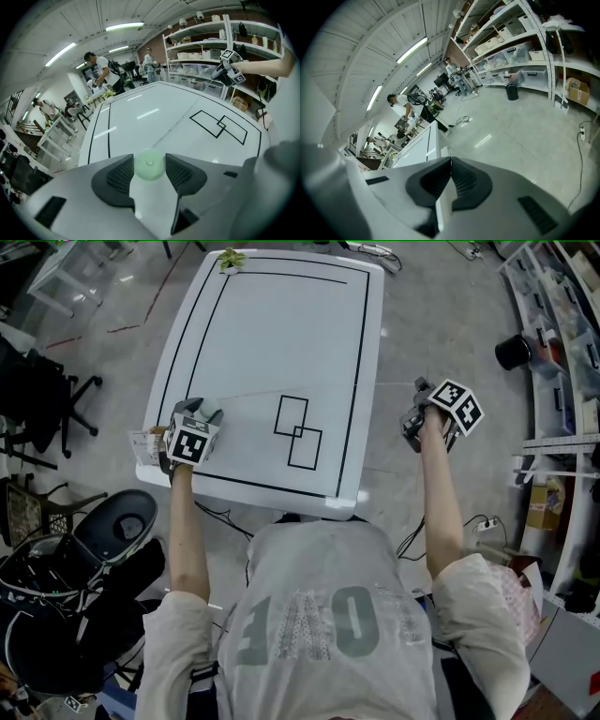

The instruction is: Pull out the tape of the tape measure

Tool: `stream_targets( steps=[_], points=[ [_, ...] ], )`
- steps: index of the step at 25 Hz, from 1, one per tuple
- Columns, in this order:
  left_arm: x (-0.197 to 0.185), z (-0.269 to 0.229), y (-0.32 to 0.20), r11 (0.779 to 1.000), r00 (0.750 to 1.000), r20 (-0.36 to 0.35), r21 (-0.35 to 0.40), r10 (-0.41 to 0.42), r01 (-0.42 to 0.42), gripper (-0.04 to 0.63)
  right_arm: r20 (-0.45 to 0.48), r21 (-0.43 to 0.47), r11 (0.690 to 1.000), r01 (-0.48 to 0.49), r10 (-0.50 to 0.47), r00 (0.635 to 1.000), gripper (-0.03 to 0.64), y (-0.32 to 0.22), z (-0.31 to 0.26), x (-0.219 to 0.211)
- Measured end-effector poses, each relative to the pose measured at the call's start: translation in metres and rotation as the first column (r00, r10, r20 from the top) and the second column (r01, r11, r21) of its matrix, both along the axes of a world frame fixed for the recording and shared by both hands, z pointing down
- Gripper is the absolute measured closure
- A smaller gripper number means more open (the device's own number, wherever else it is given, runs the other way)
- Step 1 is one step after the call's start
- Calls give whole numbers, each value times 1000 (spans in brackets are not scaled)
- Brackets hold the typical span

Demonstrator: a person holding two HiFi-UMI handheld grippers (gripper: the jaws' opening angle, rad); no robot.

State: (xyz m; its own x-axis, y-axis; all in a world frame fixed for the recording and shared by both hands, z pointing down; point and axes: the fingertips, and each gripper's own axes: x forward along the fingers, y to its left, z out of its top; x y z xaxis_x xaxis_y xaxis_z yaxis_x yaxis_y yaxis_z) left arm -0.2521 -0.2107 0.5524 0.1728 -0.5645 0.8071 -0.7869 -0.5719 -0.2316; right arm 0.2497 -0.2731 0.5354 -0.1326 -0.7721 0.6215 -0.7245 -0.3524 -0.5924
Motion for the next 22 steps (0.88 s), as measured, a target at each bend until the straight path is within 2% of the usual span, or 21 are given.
stream_targets(
  steps=[6,10,14,22],
  points=[
    [-15,4,3,997,996,-30,-11,-80,79,362,-36,7,1000,8,-8,999,586,2,-4,9],
    [-18,1,11,995,995,-14,-5,-97,97,362,-58,7,1000,18,-18,998,586,12,-7,18],
    [-33,0,10,987,986,-15,-5,-163,163,362,-62,13,1000,-13,13,998,586,14,-9,30],
    [-36,9,-2,987,987,-8,-1,-158,158,362,-87,25,999,-22,24,996,586,3,-8,26]
  ],
)
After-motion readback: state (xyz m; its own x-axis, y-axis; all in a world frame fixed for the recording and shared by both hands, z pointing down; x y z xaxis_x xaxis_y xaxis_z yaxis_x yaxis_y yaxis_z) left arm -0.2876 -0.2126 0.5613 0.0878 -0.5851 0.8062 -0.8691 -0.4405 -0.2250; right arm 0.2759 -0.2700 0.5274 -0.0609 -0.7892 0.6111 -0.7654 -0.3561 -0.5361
